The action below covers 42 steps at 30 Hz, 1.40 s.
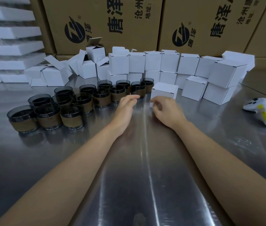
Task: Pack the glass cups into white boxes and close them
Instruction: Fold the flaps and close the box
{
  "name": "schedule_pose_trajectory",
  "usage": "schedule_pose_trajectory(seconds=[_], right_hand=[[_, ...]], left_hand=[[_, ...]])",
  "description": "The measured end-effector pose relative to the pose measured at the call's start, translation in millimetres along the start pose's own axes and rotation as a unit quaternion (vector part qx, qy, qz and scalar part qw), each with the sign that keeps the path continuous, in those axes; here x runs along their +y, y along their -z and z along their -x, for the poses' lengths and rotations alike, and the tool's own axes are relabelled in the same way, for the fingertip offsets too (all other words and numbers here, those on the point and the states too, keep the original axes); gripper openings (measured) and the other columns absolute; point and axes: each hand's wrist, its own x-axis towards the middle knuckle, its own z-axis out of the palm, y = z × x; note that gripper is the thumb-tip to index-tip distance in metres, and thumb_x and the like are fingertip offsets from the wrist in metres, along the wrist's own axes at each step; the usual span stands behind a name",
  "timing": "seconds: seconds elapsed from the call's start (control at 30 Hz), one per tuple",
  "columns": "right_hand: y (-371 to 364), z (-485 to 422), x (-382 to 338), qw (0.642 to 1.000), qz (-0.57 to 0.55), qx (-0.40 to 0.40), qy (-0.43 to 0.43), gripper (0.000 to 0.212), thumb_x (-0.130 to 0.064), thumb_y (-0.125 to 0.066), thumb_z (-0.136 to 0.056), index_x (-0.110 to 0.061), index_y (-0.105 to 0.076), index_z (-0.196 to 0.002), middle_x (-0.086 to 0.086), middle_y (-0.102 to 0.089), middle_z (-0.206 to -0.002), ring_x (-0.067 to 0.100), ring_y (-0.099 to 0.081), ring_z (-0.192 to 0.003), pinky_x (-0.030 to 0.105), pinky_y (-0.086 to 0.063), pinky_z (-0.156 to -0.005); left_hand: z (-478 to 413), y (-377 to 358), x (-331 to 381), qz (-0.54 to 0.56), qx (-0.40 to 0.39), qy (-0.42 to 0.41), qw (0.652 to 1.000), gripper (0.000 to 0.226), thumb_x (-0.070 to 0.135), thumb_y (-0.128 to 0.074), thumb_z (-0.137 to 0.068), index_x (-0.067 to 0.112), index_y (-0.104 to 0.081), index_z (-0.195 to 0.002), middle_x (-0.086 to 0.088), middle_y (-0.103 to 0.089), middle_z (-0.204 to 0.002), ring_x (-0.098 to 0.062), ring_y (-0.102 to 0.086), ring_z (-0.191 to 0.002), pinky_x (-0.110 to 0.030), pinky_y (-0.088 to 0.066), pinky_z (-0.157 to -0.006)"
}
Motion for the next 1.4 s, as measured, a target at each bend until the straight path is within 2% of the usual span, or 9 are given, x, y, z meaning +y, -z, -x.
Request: schedule_pose_trajectory(seconds=[0.17,0.4,0.57,0.83,0.9,0.97,1.07,1.3,1.4], right_hand=[[1,-16,19,0.998,0.022,0.03,-0.051,0.034,-0.014,-0.045,-0.09,-0.021,-0.06,-0.119,-0.003,-0.063,-0.086,0.026,-0.059,-0.095,0.03,-0.041,-0.071],[5,-31,37,0.998,0.043,-0.023,0.049,0.04,-0.009,-0.047,-0.088,-0.021,-0.059,-0.124,-0.002,-0.062,-0.103,0.022,-0.059,-0.094,0.035,-0.047,-0.076],[-2,-44,46,0.99,0.137,-0.03,-0.017,0.054,-0.02,-0.041,-0.092,-0.032,-0.036,-0.144,0.005,-0.065,-0.107,0.031,-0.058,-0.1,0.035,-0.039,-0.07],[-6,-52,60,0.985,0.145,-0.02,-0.086,0.057,-0.018,-0.043,-0.089,-0.028,-0.034,-0.144,0.008,-0.06,-0.114,0.031,-0.051,-0.111,0.036,-0.038,-0.072],[-5,-52,60,0.983,0.151,-0.035,-0.098,0.062,-0.02,-0.043,-0.09,-0.028,-0.028,-0.149,0.009,-0.057,-0.119,0.032,-0.048,-0.115,0.039,-0.041,-0.081],[-5,-52,60,0.979,0.159,-0.056,-0.117,0.065,-0.024,-0.044,-0.092,-0.025,-0.02,-0.153,0.013,-0.052,-0.126,0.034,-0.046,-0.117,0.042,-0.038,-0.092],[-4,-51,58,0.974,0.161,-0.075,-0.139,0.066,-0.026,-0.044,-0.093,-0.021,-0.018,-0.153,0.016,-0.046,-0.134,0.037,-0.045,-0.12,0.044,-0.034,-0.1],[-5,-33,14,0.985,0.154,-0.009,-0.071,0.047,-0.019,-0.046,-0.091,-0.018,-0.046,-0.138,0.008,-0.059,-0.126,0.035,-0.055,-0.11,0.04,-0.041,-0.089],[-14,-20,-17,0.992,0.12,0.003,-0.045,0.031,-0.027,-0.046,-0.093,-0.02,-0.052,-0.123,0.003,-0.066,-0.109,0.032,-0.06,-0.1,0.036,-0.041,-0.073]], left_hand=[[1,-1,1,0.003,-0.009,-0.004,1.0,0.027,0.013,-0.04,-0.101,0.019,-0.065,-0.107,-0.002,-0.05,-0.134,-0.006,-0.046,-0.115,-0.038,-0.037,-0.11],[-2,-1,0,-0.005,-0.032,-0.012,0.999,0.03,0.011,-0.038,-0.101,0.022,-0.066,-0.097,-0.004,-0.055,-0.131,-0.002,-0.049,-0.109,-0.033,-0.039,-0.103],[-4,-2,-2,-0.019,-0.042,-0.02,0.999,0.031,0.012,-0.037,-0.101,0.02,-0.066,-0.1,-0.003,-0.056,-0.128,-0.005,-0.05,-0.111,-0.03,-0.04,-0.099],[-5,-3,-4,-0.048,-0.055,-0.022,0.997,0.032,0.013,-0.037,-0.101,0.025,-0.066,-0.094,0.0,-0.057,-0.127,-0.009,-0.05,-0.118,-0.033,-0.038,-0.106],[-6,-4,-6,-0.068,-0.058,-0.027,0.996,0.031,0.014,-0.038,-0.101,0.023,-0.066,-0.096,0.005,-0.057,-0.12,-0.002,-0.052,-0.108,-0.023,-0.037,-0.1],[-6,-5,-7,-0.106,-0.059,-0.039,0.992,0.027,0.014,-0.041,-0.101,0.019,-0.067,-0.101,0.011,-0.053,-0.109,0.008,-0.049,-0.092,-0.001,-0.032,-0.083],[-6,-6,-9,-0.146,-0.057,-0.06,0.986,0.023,0.011,-0.045,-0.099,0.015,-0.067,-0.106,0.008,-0.051,-0.11,0.007,-0.049,-0.092,0.007,-0.027,-0.069],[-7,-6,-8,-0.148,0.007,-0.073,0.986,0.026,0.001,-0.044,-0.094,0.013,-0.064,-0.106,0.003,-0.049,-0.115,-0.008,-0.051,-0.112,-0.02,-0.04,-0.094],[-8,-3,-7,-0.117,0.046,-0.059,0.99,0.031,-0.003,-0.043,-0.093,0.009,-0.063,-0.114,-0.001,-0.055,-0.118,-0.015,-0.055,-0.112,-0.034,-0.045,-0.1]])
